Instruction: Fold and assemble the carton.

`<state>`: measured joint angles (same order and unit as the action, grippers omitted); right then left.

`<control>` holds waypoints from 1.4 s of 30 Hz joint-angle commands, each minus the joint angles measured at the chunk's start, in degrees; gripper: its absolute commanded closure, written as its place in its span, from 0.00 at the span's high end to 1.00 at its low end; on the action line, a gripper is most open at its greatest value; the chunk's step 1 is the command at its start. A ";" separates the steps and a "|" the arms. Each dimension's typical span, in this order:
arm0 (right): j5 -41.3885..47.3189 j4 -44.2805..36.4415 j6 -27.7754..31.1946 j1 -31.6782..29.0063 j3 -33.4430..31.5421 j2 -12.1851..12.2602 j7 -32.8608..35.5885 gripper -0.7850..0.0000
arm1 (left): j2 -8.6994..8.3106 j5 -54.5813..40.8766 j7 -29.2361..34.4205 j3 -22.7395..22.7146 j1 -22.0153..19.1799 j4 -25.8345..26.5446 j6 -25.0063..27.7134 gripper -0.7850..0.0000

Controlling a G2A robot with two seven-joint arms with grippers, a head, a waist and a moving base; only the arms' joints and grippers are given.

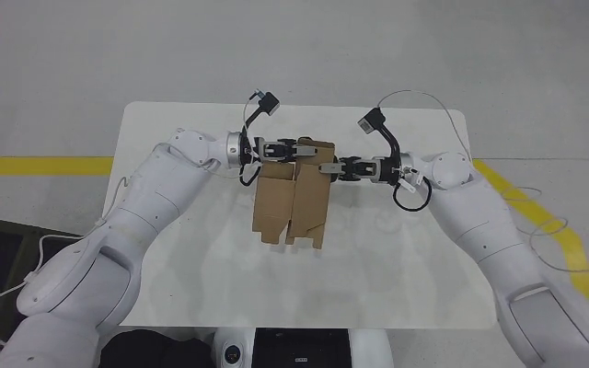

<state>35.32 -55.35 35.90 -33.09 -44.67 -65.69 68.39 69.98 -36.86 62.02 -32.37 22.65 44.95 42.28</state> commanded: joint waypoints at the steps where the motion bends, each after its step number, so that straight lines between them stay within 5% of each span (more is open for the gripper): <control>1: 0.24 0.22 -0.03 0.23 0.36 -0.12 0.03 0.00 | -0.01 -0.25 0.01 -0.14 0.01 -0.22 -0.02 0.00; 7: 0.70 1.04 0.24 0.85 1.24 -0.39 -0.23 0.00 | 0.05 -0.92 0.67 -0.42 0.19 -1.23 -0.69 0.02; 8: 0.80 1.19 0.27 0.92 1.37 -0.43 -0.26 0.00 | 0.06 -0.94 0.73 -0.47 0.17 -1.29 -0.74 0.36; 9: 0.91 1.35 0.29 0.98 1.51 -0.47 -0.28 0.00 | 0.08 -1.11 0.72 -0.56 0.20 -1.28 -0.73 1.00; 27: 6.04 3.56 0.60 1.26 -0.75 -0.32 -0.60 0.00 | 0.56 -1.94 -3.05 -6.27 -2.94 -13.44 3.01 1.00; 42: 2.50 1.15 -2.08 -3.15 -8.57 1.16 -15.84 0.00 | 1.02 -2.45 -5.39 -9.48 0.58 -10.66 1.11 1.00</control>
<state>38.06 -53.52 34.53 -35.71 -52.78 -64.65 53.23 70.97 -39.49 56.74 -41.73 22.87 33.89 43.60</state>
